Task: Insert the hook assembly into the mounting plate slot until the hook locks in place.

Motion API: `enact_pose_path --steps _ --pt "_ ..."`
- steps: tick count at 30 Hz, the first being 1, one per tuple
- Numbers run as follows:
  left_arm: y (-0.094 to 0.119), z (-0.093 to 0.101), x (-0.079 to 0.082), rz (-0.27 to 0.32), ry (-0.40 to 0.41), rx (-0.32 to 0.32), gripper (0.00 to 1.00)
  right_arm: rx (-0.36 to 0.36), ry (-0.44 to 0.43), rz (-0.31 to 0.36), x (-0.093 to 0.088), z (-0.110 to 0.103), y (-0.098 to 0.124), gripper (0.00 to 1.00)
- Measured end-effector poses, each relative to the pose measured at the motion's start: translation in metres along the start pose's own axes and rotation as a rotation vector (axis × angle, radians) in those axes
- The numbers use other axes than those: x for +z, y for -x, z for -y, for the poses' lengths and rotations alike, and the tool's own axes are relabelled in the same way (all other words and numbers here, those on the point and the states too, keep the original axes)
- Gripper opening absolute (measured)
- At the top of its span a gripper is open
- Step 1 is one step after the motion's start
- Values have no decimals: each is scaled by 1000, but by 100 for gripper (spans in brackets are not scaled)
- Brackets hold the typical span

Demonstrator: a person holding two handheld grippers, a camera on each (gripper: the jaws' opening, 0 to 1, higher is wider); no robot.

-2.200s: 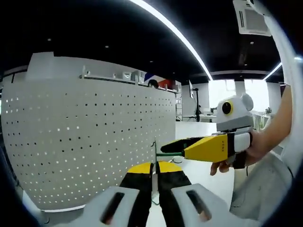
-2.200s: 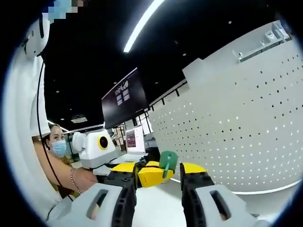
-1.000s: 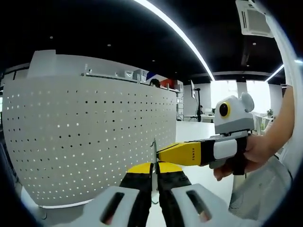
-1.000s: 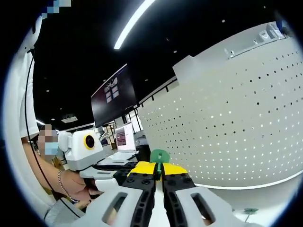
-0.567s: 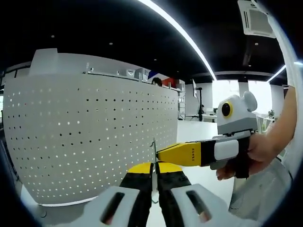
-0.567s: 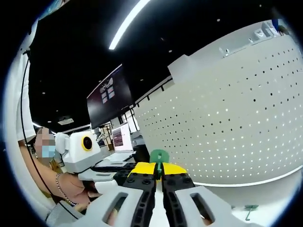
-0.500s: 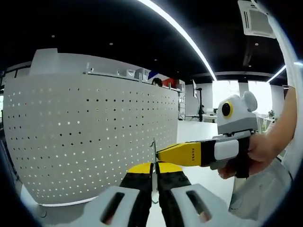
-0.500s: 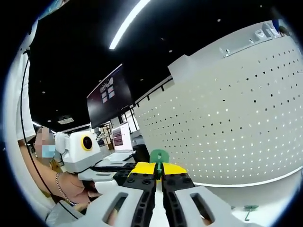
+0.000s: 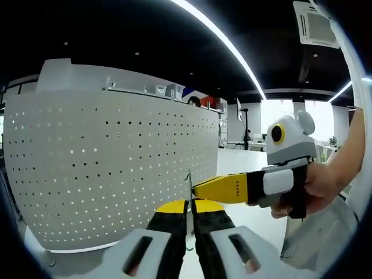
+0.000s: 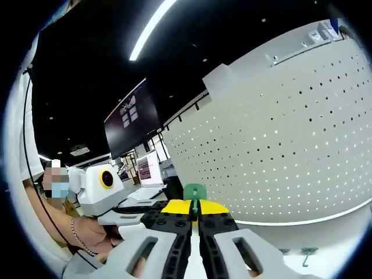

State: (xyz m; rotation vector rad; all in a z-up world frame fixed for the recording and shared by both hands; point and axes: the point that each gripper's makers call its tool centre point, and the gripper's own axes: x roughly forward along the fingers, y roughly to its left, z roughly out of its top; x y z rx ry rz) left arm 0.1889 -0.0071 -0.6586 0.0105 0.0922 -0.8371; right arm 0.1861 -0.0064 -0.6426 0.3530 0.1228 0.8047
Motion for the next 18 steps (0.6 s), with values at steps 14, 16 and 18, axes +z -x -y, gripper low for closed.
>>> enact_pose_path --steps 14,16,18 --pt "-2 -1 -5 -33 -41 13 15 -5 1 -4 2 3 0 0" --pt "-2 -1 -5 -32 -26 15 25 -3 -5 -5 2 3 0 0" --pt "-2 -1 -7 -39 -26 17 30 -1 -1 -7 2 2 0 0"
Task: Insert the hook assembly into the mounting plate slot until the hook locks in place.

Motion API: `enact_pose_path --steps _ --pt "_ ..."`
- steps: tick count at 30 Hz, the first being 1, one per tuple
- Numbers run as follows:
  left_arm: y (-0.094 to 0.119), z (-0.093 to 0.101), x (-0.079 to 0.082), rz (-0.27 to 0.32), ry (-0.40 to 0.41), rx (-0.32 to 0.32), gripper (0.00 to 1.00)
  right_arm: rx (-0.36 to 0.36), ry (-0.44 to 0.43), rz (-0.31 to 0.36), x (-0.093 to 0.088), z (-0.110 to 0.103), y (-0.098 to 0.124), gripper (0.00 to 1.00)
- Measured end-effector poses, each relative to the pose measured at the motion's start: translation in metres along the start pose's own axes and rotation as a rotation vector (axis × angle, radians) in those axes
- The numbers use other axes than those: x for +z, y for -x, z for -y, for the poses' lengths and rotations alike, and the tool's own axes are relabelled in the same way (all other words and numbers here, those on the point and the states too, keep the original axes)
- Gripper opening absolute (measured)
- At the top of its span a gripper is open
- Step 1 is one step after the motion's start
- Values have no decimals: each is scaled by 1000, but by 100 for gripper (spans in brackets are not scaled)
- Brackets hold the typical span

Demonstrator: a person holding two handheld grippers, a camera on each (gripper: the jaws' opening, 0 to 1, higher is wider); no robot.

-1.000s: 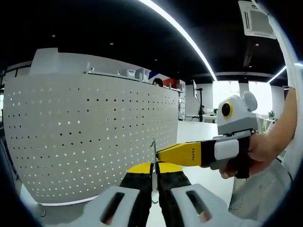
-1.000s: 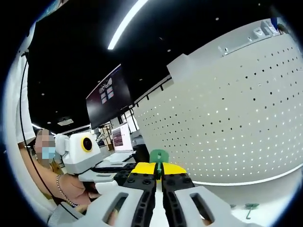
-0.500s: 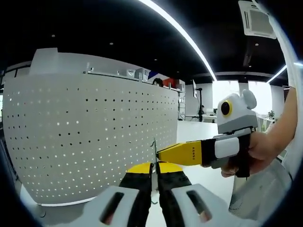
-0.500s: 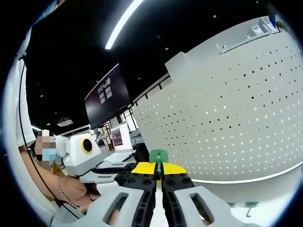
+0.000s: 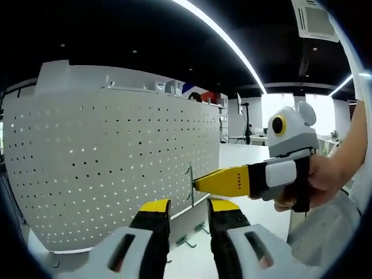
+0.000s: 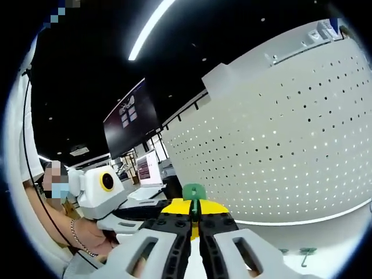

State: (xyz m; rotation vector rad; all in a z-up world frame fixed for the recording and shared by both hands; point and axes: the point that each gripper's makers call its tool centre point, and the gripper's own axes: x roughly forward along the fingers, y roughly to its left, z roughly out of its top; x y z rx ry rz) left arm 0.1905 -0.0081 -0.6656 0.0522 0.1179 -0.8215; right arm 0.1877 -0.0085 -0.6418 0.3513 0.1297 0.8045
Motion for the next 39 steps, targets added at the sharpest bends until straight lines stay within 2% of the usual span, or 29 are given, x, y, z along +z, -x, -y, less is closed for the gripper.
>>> enact_pose_path --steps 6,20,22,28,35,37,38,39 --pt "0 -1 -3 -14 6 7 43 4 -1 2 0 0 0 0" --pt "0 -13 -4 -10 6 69 88 5 -17 11 0 -1 1 0" --pt "0 -13 -5 -14 6 74 91 7 -18 9 0 -1 1 0" --pt "1 -14 -7 -24 2 75 90 -1 -8 10 1 -1 1 0" --pt "2 -15 -10 -30 14 78 88 -165 123 0 9 25 12 0" --pt "2 -15 -11 -30 18 76 88 -249 188 -9 13 39 18 0" --pt "2 -15 -11 -33 17 75 87 -266 186 -10 14 42 20 0" --pt "2 -14 -12 -35 15 70 86 -315 195 -22 14 50 23 0"
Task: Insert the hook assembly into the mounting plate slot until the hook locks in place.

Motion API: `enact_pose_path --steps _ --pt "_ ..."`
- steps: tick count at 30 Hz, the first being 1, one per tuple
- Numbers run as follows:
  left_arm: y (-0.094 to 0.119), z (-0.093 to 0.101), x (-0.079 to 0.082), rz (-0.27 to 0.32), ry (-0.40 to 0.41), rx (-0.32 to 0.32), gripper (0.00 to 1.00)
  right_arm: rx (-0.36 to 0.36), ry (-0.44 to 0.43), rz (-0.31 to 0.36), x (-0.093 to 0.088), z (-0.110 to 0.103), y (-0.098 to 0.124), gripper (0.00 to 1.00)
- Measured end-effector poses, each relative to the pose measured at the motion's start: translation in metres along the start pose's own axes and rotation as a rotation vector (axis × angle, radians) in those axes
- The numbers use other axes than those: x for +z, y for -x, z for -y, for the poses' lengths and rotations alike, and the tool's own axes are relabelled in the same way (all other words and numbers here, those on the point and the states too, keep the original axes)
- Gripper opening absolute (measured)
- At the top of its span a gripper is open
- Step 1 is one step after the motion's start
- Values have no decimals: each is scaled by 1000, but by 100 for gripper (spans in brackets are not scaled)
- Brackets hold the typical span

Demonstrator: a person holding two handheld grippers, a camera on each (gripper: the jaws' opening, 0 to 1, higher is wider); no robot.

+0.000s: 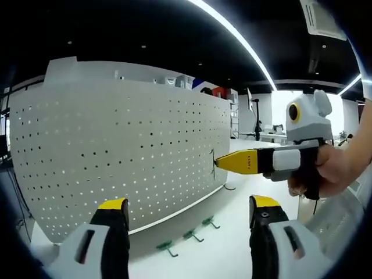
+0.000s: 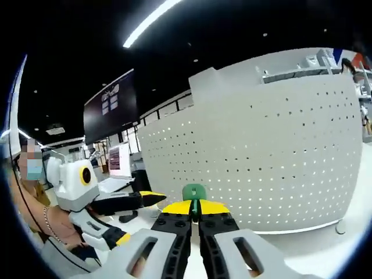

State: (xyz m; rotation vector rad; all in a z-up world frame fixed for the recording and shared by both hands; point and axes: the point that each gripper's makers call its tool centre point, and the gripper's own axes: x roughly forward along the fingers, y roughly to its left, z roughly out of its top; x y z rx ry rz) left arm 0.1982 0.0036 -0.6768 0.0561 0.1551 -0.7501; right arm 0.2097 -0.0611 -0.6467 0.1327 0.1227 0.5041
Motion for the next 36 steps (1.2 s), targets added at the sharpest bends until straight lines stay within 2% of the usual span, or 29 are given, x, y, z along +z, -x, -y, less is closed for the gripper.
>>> enact_pose_path --steps 3,6,12,20,36 --pt "0 1 0 -1 -4 -5 86 -74 47 22 6 15 3 0" --pt "0 1 0 1 -3 -5 85 -91 32 19 7 18 3 0" --pt "0 1 1 1 -4 -7 85 -83 33 21 7 17 0 0" --pt "2 0 -5 -6 -2 -8 84 -104 12 57 24 27 -8 0" --pt "11 -6 -14 1 31 6 84 -143 23 112 57 44 -30 0"
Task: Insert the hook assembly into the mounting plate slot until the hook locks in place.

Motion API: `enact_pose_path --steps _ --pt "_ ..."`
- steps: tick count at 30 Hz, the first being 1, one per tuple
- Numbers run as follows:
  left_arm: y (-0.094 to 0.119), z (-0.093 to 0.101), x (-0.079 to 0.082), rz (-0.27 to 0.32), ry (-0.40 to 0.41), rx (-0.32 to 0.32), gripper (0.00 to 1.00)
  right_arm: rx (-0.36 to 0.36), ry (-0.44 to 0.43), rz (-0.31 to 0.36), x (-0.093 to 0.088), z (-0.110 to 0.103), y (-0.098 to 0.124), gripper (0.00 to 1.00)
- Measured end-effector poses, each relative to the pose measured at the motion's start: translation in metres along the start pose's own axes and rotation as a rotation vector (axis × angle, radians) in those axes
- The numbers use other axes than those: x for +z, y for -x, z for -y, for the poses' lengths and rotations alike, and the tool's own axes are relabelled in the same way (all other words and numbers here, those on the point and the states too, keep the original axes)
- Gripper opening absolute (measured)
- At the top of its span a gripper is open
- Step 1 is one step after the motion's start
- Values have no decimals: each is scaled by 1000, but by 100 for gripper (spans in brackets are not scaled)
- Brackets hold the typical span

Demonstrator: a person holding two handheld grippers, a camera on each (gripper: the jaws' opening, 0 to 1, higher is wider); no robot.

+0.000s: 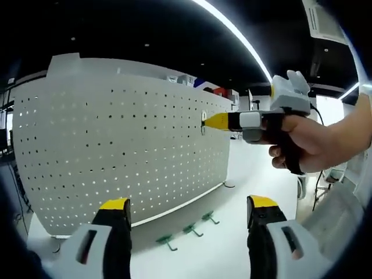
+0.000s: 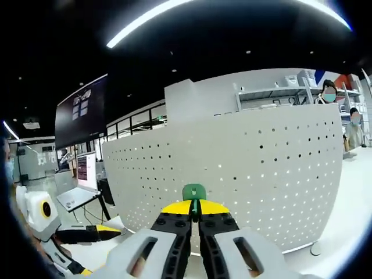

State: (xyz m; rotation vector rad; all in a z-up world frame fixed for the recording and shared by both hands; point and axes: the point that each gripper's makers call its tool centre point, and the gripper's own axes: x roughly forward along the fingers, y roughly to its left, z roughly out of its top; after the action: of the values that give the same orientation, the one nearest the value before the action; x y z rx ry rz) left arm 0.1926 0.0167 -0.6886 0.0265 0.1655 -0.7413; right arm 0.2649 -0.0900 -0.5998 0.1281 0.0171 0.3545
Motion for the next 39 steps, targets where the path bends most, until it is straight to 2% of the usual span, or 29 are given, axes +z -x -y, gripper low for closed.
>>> enact_pose_path --steps 20,39 --pt "8 1 -5 15 21 3 84 -14 13 42 25 -6 -30 0" --pt "13 1 -13 17 31 9 83 -32 16 70 40 -9 -54 0"
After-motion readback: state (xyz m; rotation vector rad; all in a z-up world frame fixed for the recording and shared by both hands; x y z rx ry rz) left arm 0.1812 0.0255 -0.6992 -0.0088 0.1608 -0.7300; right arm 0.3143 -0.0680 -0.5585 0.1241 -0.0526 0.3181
